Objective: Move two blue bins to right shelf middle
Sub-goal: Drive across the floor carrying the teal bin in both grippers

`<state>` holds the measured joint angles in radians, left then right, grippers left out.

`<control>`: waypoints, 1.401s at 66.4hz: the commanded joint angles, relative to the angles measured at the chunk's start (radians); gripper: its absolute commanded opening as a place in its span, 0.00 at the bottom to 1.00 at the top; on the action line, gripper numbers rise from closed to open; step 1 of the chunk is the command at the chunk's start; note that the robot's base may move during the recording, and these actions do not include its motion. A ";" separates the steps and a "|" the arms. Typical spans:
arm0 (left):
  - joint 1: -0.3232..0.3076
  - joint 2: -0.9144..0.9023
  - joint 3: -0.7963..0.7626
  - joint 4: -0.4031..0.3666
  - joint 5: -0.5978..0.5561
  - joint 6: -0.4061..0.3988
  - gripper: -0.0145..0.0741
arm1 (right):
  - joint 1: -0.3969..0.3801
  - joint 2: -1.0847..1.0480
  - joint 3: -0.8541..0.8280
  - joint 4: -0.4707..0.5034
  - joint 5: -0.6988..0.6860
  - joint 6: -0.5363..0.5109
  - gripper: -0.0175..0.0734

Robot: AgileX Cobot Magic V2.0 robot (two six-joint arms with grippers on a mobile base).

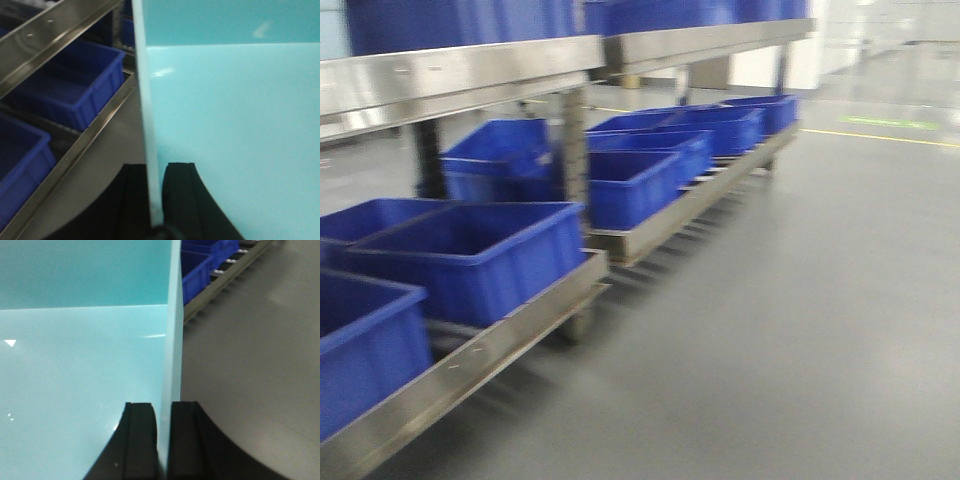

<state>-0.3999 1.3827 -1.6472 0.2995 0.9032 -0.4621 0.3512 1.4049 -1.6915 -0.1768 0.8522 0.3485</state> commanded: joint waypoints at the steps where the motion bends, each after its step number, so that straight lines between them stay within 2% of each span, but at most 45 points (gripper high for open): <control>1: -0.005 -0.011 -0.011 0.019 -0.031 0.014 0.04 | -0.001 -0.014 -0.009 -0.014 -0.054 -0.010 0.01; 93: -0.005 -0.011 -0.011 0.028 -0.031 0.014 0.04 | -0.001 -0.014 -0.009 -0.014 -0.054 -0.010 0.01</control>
<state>-0.3999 1.3827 -1.6472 0.3085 0.9012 -0.4621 0.3512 1.4049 -1.6915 -0.1768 0.8522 0.3485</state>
